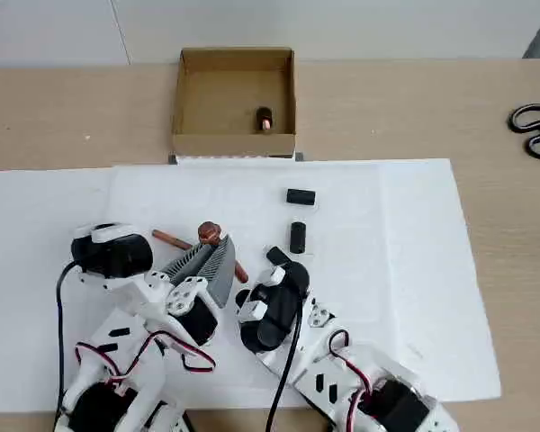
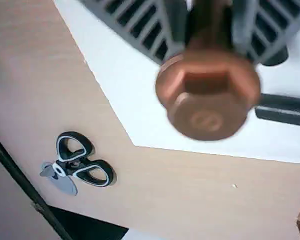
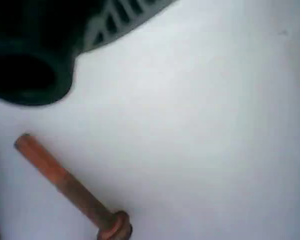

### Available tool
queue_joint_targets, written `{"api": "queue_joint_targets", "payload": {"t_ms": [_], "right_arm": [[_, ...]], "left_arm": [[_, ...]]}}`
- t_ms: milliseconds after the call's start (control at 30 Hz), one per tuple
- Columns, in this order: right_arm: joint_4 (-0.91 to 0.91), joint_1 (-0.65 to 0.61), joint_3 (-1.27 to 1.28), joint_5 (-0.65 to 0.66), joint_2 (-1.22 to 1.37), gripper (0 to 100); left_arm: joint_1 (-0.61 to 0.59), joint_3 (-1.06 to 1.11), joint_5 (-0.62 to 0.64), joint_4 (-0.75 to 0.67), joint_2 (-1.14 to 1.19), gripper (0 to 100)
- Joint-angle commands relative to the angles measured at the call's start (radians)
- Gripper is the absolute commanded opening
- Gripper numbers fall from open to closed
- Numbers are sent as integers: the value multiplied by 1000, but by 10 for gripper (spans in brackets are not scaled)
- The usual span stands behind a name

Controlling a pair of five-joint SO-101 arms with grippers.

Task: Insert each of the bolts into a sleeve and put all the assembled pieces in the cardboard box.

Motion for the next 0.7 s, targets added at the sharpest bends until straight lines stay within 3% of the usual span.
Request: {"api": "queue_joint_targets", "payload": {"t_ms": [0, 433, 667], "right_arm": [[-30, 1, 8, -6, -7, 3], [-79, 59, 18, -5, -7, 3], [-93, 58, 21, 26, -7, 2]], "left_arm": [[8, -15, 0, -31, -11, 6], [11, -67, 0, 38, -8, 6], [74, -62, 0, 40, -8, 6]]}}
